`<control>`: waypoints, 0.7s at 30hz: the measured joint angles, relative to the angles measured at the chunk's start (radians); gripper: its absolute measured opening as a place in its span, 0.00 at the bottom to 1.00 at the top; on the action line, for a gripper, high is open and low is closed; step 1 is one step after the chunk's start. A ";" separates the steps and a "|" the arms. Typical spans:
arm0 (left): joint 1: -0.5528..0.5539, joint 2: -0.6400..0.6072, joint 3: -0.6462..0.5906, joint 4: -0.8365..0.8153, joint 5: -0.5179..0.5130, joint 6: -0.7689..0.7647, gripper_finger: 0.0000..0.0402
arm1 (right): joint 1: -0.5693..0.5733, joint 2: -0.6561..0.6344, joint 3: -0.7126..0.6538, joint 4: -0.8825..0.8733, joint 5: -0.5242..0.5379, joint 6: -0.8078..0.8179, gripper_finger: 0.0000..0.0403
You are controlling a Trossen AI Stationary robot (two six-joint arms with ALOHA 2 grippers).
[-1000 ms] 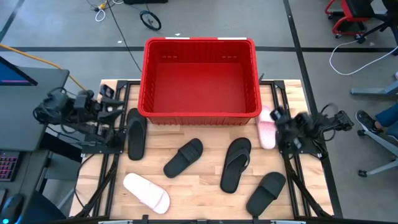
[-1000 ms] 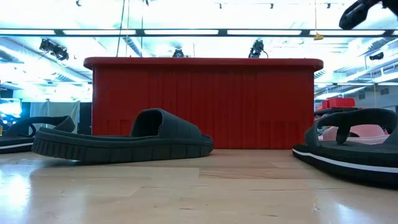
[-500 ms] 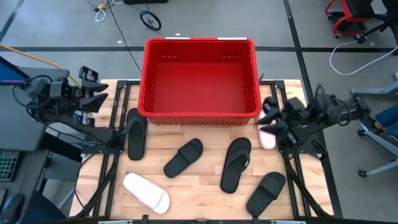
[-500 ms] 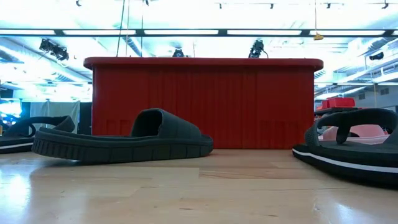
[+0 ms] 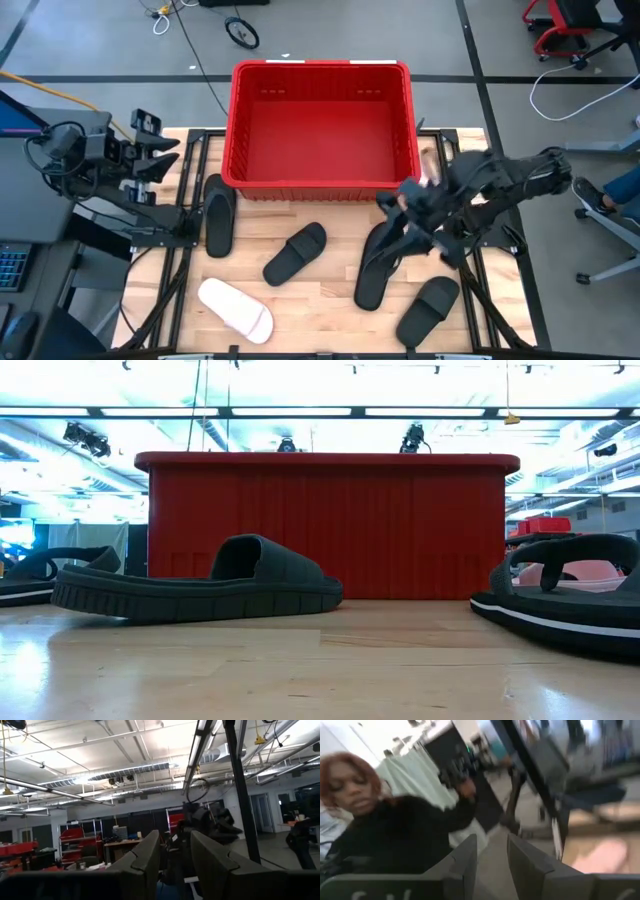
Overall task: Pick and place slides into bin
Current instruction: Put the top pink slide into the red bin
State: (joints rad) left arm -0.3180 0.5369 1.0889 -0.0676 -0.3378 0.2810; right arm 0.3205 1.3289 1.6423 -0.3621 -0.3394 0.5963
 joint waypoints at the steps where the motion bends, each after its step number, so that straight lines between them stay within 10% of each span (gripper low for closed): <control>1: 0.000 0.000 0.000 -0.001 0.000 0.000 0.29 | 0.004 0.016 0.006 -0.011 -0.001 0.020 0.28; 8: 0.000 0.000 0.000 -0.009 0.000 -0.008 0.28 | 0.008 0.087 0.011 -0.070 0.000 0.121 0.28; 16: 0.000 0.000 0.000 -0.063 0.000 -0.007 0.28 | 0.084 0.185 0.009 -0.936 0.063 0.161 0.28; 21: 0.000 0.000 0.000 -0.123 0.000 -0.007 0.27 | 0.187 0.264 -0.026 -1.125 0.122 0.177 0.28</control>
State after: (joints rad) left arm -0.3178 0.5369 1.0889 -0.1903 -0.3378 0.2735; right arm 0.5074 1.5928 1.6167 -1.4868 -0.2174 0.7737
